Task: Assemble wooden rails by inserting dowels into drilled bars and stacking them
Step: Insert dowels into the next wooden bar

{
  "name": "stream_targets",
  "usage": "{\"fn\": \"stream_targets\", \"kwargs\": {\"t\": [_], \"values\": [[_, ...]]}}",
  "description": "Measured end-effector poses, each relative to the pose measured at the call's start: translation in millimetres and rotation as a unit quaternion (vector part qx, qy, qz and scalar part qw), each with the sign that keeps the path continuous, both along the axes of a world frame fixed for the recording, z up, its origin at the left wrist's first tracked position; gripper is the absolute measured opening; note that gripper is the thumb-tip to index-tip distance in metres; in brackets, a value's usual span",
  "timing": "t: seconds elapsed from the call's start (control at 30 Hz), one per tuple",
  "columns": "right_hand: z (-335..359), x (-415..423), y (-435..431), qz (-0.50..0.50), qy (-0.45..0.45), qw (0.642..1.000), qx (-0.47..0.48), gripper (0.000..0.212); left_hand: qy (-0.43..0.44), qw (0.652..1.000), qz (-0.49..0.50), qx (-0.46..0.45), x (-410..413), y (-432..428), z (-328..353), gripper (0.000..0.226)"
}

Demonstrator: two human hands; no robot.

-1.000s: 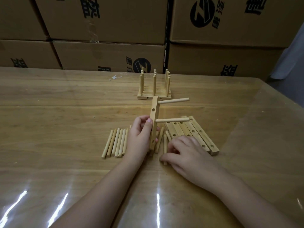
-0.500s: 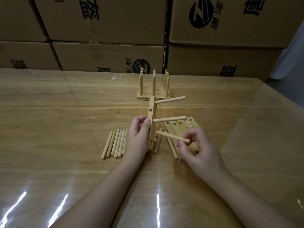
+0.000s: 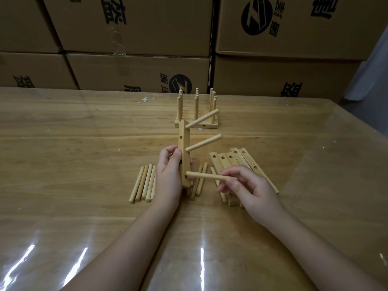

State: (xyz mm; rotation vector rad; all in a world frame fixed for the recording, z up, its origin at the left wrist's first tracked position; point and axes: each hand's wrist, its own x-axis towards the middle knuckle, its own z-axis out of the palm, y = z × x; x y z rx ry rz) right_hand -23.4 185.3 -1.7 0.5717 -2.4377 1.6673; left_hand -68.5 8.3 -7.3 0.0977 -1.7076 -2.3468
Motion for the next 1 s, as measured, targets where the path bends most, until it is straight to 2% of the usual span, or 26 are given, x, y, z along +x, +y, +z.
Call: {"fn": "stream_targets", "kwargs": {"t": [0.17,0.33,0.67,0.77,1.0], "values": [[-3.0,-0.8,-0.1,-0.006,0.009,0.999,0.044,0.023,0.013,1.0,0.006,0.014,-2.2,-1.2,-3.4,0.012],[-4.1,-2.2,1.5,-0.007,0.069,0.991,0.116,0.019,0.017,0.999,0.018,0.027,-4.9,-1.9,-4.8,0.014],[8.7,1.8,0.6,-0.056,0.225,0.942,0.245,0.018,0.036,0.999,0.015,-0.023,-0.7,0.5,-5.2,0.014],[11.6,5.0,-3.0,-0.055,0.25,0.933,0.252,0.017,0.049,0.998,0.013,-0.047,2.0,2.5,-4.7,0.012],[9.6,7.2,-7.4,-0.062,0.221,0.95,0.212,0.027,0.065,0.995,0.019,-0.074,4.9,4.4,-5.2,0.014]]}}
